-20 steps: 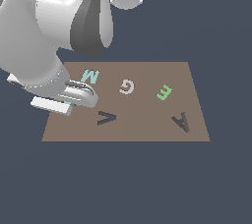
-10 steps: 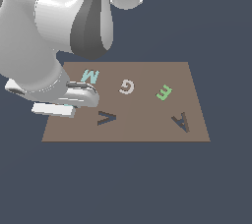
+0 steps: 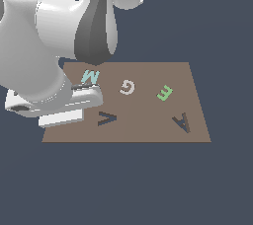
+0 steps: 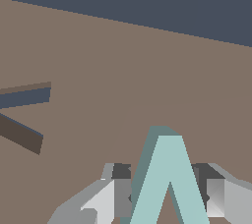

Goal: Insert a designated object into the corresponding slot on a board.

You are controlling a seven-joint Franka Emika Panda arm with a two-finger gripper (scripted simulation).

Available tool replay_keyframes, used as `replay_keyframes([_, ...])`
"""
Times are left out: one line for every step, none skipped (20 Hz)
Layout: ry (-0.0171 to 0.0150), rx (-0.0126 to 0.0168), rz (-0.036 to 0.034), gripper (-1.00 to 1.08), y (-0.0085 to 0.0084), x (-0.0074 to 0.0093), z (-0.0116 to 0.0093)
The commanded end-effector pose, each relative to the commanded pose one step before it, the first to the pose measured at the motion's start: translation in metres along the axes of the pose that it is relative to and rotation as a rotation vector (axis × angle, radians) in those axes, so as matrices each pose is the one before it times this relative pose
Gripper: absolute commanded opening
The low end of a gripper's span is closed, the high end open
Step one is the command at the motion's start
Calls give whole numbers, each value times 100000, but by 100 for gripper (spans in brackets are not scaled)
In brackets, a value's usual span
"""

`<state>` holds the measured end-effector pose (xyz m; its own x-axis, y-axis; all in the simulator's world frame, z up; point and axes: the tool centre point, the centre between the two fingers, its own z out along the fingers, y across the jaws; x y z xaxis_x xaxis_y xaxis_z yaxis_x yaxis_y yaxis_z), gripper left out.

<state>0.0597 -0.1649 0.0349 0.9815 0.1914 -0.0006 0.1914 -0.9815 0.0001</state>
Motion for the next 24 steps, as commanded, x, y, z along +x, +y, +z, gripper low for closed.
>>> replay_keyframes([33,-17,-10144,-100,-405,742,-61])
replay_keyframes([2,-4,-4383,-100,-167,318,-19])
replay_keyframes([2,-3,-4538,-100,-174,329,-19])
replay_keyframes([1,-3,-4570,-100,-177,332,-19])
replay_keyframes([1,-3,-4574,-100,-178,332,-19])
replay_keyframes([1,-3,-4579,-100,-179,333,-19])
replay_keyframes([1,-3,-4584,-100,-180,334,-19])
replay_keyframes([0,-2,-4588,-100,-181,334,-19])
replay_keyframes([0,-2,-4593,-100,-182,335,-18])
replay_keyframes([0,-2,-4599,-100,-184,336,-18])
replay_keyframes([0,-1,-4604,-100,-185,336,-18])
replay_keyframes([-1,-1,-4610,-100,-186,337,-18])
replay_keyframes([-1,-1,-4616,-100,-187,337,-18])
replay_keyframes([-1,0,-4622,-100,-189,338,-18])
replay_keyframes([-1,0,-4628,-100,-190,339,-17])
replay_keyframes([-2,0,-4607,-100,-191,337,-17])
replay_keyframes([-2,1,-4462,-100,-186,327,-16])
replay_keyframes([-2,1,-4300,-100,-180,315,-16])
replay_keyframes([-2,2,-4137,-100,-174,303,-15])
replay_keyframes([-2,2,-3973,-100,-168,291,-14])
replay_keyframes([-2,3,-3808,-100,-162,279,-13])
replay_keyframes([-2,3,-3643,-100,-156,267,-12])
replay_keyframes([-2,3,-3477,-100,-150,255,-12])
replay_keyframes([-2,4,-3310,-100,-144,243,-11])
